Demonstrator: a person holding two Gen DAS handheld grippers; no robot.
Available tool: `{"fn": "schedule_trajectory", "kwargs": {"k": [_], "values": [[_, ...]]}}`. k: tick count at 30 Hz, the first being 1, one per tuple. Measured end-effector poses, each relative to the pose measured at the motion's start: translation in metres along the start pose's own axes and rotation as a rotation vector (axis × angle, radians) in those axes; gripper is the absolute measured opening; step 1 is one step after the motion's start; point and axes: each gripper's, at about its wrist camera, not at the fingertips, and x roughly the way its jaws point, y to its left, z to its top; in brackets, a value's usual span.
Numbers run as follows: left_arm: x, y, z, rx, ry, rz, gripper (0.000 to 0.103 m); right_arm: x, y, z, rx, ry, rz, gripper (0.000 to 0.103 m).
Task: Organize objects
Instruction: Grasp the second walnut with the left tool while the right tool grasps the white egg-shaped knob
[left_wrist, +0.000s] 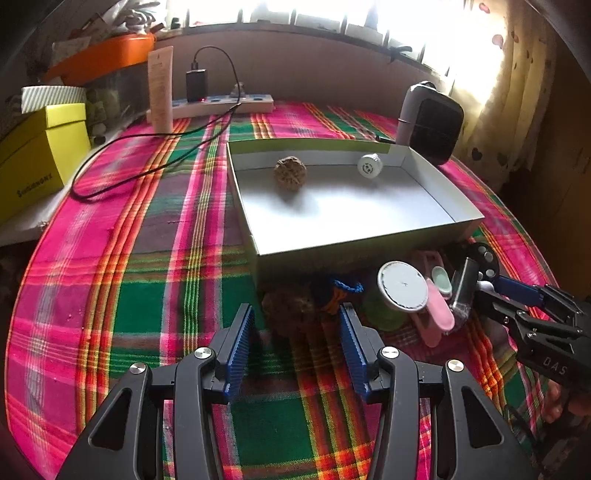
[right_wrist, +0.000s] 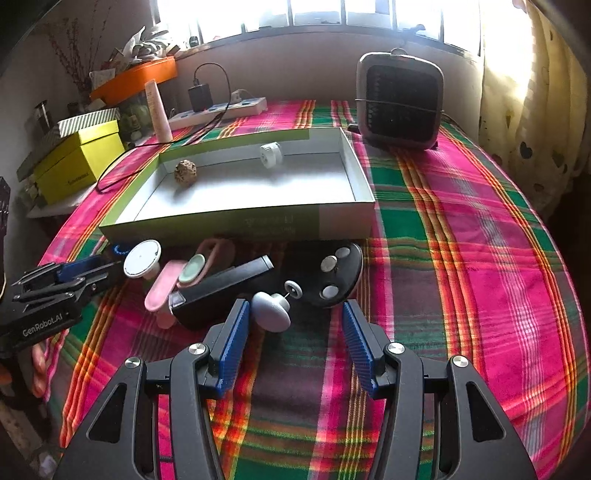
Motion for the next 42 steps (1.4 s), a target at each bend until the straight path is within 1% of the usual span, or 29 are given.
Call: {"fn": "schedule_trajectory", "kwargs": {"k": [3, 6, 8, 9, 10, 13, 14, 16, 18, 21, 27, 42], "values": [[0.002, 0.001, 0.002, -0.005, 0.0, 0.005, 0.045, 0.001, 0.001, 0.0, -0.008, 0.005, 0.006, 0.052], [0.003, 0.002, 0.003, -0.01, 0.0, 0.006, 0.045, 0.001, 0.001, 0.001, -0.011, 0.003, 0.013, 0.048], [0.003, 0.003, 0.004, -0.014, 0.001, 0.002, 0.045, 0.002, 0.001, 0.001, -0.011, 0.003, 0.016, 0.047], [0.003, 0.003, 0.004, -0.018, 0.001, -0.001, 0.045, 0.001, 0.001, 0.001, -0.012, 0.003, 0.02, 0.045], [0.003, 0.004, 0.004, -0.021, 0.001, -0.003, 0.045, 0.001, 0.002, 0.001, -0.013, 0.003, 0.021, 0.041], [0.003, 0.004, 0.004, -0.022, 0.0, -0.005, 0.044, 0.001, 0.001, 0.0, -0.01, 0.004, 0.026, 0.035], [0.003, 0.004, 0.004, -0.022, 0.0, -0.005, 0.043, 0.001, 0.001, 0.0, -0.009, 0.004, 0.026, 0.033], [0.003, 0.005, 0.005, -0.029, 0.0, -0.012, 0.034, 0.0, 0.002, 0.0, -0.009, 0.0, 0.028, 0.029], [0.003, 0.006, 0.004, -0.034, 0.0, -0.015, 0.032, -0.001, 0.003, 0.0, -0.011, -0.002, 0.032, 0.027], [0.002, 0.007, 0.003, -0.041, -0.001, -0.016, 0.029, -0.002, 0.004, -0.001, -0.011, -0.004, 0.031, 0.027], [-0.001, 0.011, 0.001, -0.063, -0.004, -0.03, 0.029, -0.004, 0.004, -0.003, -0.004, -0.007, 0.032, 0.027], [-0.013, -0.002, -0.015, -0.03, 0.014, -0.071, 0.029, -0.012, 0.007, -0.011, -0.011, -0.014, 0.041, 0.027]]}}
